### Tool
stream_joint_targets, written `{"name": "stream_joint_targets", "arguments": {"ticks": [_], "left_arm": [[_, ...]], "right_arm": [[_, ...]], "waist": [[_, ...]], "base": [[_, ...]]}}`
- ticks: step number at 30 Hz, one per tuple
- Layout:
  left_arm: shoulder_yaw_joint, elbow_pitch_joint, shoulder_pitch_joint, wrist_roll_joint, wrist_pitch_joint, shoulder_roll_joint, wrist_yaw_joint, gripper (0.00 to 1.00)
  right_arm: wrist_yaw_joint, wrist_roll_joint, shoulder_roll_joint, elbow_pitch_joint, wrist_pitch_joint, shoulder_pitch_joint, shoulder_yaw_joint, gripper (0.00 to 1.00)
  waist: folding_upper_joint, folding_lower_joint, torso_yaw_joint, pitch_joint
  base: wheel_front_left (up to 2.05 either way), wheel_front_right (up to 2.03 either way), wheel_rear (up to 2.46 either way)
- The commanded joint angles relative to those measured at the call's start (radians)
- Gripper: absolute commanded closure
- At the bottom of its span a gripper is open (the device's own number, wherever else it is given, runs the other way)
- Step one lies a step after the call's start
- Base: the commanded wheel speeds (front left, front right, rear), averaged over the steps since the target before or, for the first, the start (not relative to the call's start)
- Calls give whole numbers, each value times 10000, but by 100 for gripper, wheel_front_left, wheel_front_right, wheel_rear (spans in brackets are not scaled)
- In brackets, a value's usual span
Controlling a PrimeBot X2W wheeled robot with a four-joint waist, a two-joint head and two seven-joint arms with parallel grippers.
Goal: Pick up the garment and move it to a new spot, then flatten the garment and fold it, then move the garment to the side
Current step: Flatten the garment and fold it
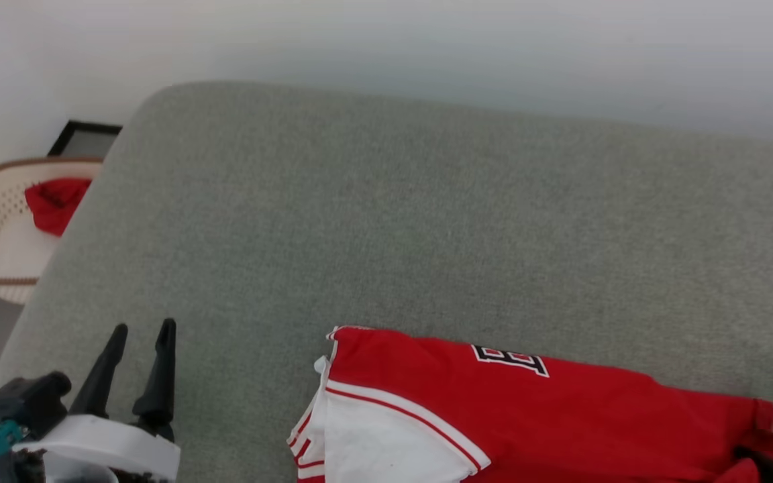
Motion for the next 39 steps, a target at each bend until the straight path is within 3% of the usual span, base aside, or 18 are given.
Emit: {"name": "stream_joint_targets", "arguments": {"ticks": [1, 12, 13, 14, 15, 39], "left_arm": [[61, 18, -138, 65, -32, -37, -57, 0], [470, 555, -482, 341, -32, -753, -635, 0], [498, 595, -493, 357, -32, -812, -658, 0], [528, 632, -505, 380, -32, -851, -714, 0], [559, 670, -507, 395, -32, -889, -735, 0], [1184, 914, -26, 603, -33, -1370, -1152, 0]], "right_arm": [[-11, 24, 27, 52, 26, -129, 47, 0], [-4, 375, 278, 1518, 812, -802, 885, 0], [-4, 439, 275, 1634, 896, -810, 998, 12], [0, 573, 249, 1677, 919, -797, 1158, 85], [13, 729, 257, 1776, 1061, -777, 1292, 100], [-25, 1056, -1984, 3050, -557, -2026, 810, 100]], "waist": [[0, 0, 135, 342], [0, 0, 308, 721], [0, 0, 329, 721], [0, 0, 346, 718], [0, 0, 363, 708], [0, 0, 29, 275]], "base": [[0, 0, 0], [0, 0, 0], [0, 0, 0], [0, 0, 0], [0, 0, 0], [0, 0, 0]]}}
